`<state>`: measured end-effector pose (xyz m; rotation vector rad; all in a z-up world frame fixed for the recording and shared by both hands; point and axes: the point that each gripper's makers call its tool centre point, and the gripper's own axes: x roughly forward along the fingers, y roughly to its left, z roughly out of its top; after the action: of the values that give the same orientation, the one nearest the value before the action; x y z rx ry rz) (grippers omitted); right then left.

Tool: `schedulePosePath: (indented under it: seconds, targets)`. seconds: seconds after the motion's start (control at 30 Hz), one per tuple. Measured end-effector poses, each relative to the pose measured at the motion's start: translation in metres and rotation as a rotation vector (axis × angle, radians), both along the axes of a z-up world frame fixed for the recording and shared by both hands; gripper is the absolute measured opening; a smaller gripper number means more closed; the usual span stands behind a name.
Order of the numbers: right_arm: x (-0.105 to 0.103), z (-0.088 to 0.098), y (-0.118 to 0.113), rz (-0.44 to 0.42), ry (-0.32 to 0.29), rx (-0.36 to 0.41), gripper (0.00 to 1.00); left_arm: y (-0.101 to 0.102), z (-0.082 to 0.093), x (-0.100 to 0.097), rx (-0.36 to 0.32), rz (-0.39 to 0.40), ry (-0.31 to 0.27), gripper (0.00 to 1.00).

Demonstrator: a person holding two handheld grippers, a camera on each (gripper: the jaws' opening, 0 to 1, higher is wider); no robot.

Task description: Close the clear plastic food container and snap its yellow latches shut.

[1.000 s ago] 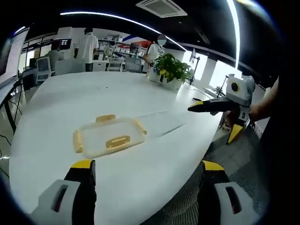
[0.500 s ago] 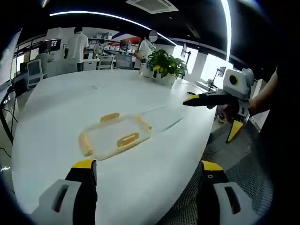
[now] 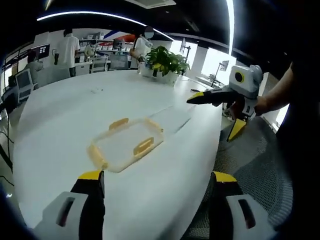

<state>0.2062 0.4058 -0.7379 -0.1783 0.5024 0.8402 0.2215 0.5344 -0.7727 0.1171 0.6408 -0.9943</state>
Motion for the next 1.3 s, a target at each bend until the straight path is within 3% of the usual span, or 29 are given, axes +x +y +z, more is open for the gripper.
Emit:
schedulePosePath:
  seconds: [0.67, 1.0, 1.3]
  targets:
    - [0.025, -0.014, -0.008, 0.012, 0.006, -0.087, 0.91, 0.005, -0.009, 0.03, -0.008, -0.038, 0.032, 0.83]
    - [0.039, -0.015, -0.018, 0.024, 0.005, -0.124, 0.88, 0.01, -0.015, 0.05, 0.027, -0.041, 0.024, 0.85]
    - [0.047, -0.022, -0.018, 0.056, 0.03, -0.15, 0.87, 0.012, -0.026, 0.06, 0.11, -0.112, 0.024, 0.85]
